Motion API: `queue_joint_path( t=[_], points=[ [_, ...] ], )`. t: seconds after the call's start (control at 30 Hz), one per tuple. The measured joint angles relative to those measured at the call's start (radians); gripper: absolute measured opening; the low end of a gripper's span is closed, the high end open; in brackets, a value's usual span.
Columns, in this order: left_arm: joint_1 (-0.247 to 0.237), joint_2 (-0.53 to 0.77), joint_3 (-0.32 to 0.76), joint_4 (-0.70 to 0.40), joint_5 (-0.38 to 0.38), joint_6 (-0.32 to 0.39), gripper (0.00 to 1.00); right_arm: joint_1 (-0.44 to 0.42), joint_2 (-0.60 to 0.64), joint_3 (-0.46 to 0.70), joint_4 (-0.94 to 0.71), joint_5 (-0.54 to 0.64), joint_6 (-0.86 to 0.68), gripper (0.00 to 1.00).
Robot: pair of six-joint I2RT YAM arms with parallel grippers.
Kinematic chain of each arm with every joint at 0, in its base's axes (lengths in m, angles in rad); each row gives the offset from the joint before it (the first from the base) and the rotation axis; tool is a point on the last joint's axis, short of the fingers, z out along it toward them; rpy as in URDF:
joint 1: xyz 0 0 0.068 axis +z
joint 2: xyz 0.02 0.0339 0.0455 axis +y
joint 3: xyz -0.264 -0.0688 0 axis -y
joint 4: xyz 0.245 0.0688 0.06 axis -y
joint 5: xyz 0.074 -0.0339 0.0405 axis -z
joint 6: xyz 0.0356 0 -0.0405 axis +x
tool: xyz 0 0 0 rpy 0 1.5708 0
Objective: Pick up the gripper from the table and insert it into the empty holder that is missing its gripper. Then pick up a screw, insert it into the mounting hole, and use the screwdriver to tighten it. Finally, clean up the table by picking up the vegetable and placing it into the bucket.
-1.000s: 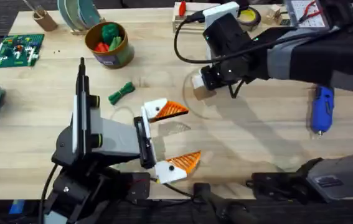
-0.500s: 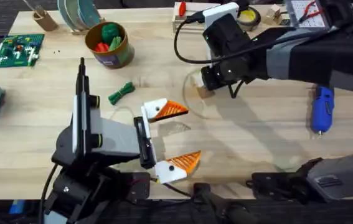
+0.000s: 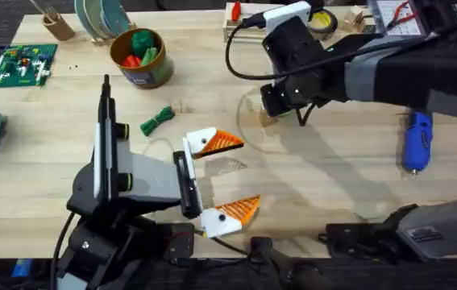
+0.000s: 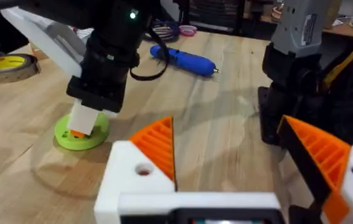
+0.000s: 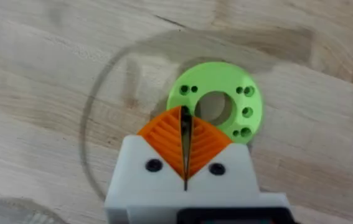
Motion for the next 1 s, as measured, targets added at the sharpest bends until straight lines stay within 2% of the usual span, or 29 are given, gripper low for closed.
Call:
queue_joint_path(
  t=[0.53,1.0],
  points=[
    [0.0,0.0,0.0,0.0,0.0,0.0,0.993,0.0,-0.007,0.0,-0.017,0.023,-0.036,0.007],
    [0.0,0.0,0.0,0.0,0.0,0.0,0.993,0.0,-0.037,0.0,-0.034,0.042,-0.132,0.006]
  ],
)
